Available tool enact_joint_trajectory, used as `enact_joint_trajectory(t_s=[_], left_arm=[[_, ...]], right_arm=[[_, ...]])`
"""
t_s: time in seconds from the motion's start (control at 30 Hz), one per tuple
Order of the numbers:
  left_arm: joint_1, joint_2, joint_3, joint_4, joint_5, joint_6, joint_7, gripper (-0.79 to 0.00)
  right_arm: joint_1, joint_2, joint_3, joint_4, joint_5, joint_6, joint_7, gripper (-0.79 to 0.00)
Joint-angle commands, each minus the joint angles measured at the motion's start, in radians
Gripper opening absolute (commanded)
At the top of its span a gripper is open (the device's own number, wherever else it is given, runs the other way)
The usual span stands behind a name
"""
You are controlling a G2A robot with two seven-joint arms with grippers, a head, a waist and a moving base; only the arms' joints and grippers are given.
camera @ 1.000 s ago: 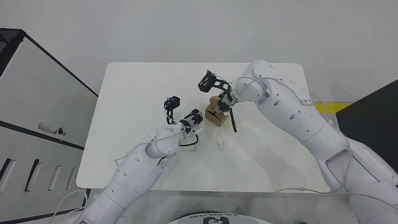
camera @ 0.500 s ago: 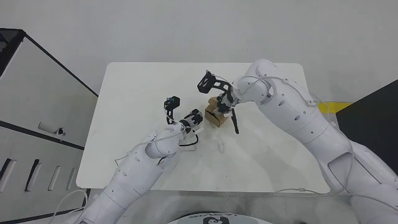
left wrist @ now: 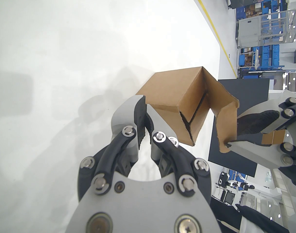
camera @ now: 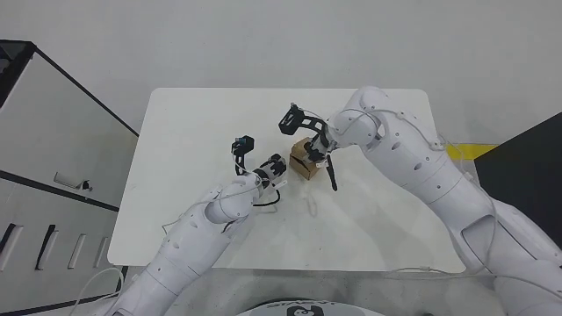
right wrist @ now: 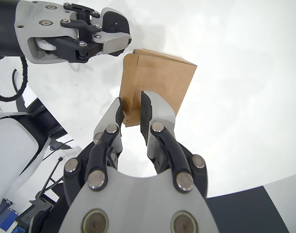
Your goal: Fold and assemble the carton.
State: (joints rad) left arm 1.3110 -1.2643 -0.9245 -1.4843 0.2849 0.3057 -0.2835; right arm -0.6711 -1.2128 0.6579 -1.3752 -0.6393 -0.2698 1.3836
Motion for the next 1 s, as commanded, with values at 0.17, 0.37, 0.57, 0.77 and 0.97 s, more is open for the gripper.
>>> enact_joint_trajectory(t_s=[0.17,0.37,0.57,0.77,0.97], left_arm=[[0.0,0.0,0.0,0.0,0.0,0.0,0.0,-0.785],[0.0,0.0,0.0,0.0,0.0,0.0,0.0,-0.785],[0.0,0.0,0.0,0.0,0.0,0.0,0.0,-0.785],[0.0,0.0,0.0,0.0,0.0,0.0,0.0,-0.785],[0.0,0.0,0.0,0.0,0.0,0.0,0.0,-0.785]], right_arm=[[0.007,-0.005,-0.015,0.0,-0.032,0.002,-0.013,-0.566],[0.005,-0.008,-0.024,0.0,-0.068,0.013,-0.025,-0.489],[0.007,-0.013,-0.029,0.009,-0.065,0.014,-0.028,-0.502],[0.009,-0.018,-0.036,0.013,-0.069,0.015,-0.029,-0.554],[0.009,-0.023,-0.041,0.022,-0.072,0.015,-0.031,-0.653]])
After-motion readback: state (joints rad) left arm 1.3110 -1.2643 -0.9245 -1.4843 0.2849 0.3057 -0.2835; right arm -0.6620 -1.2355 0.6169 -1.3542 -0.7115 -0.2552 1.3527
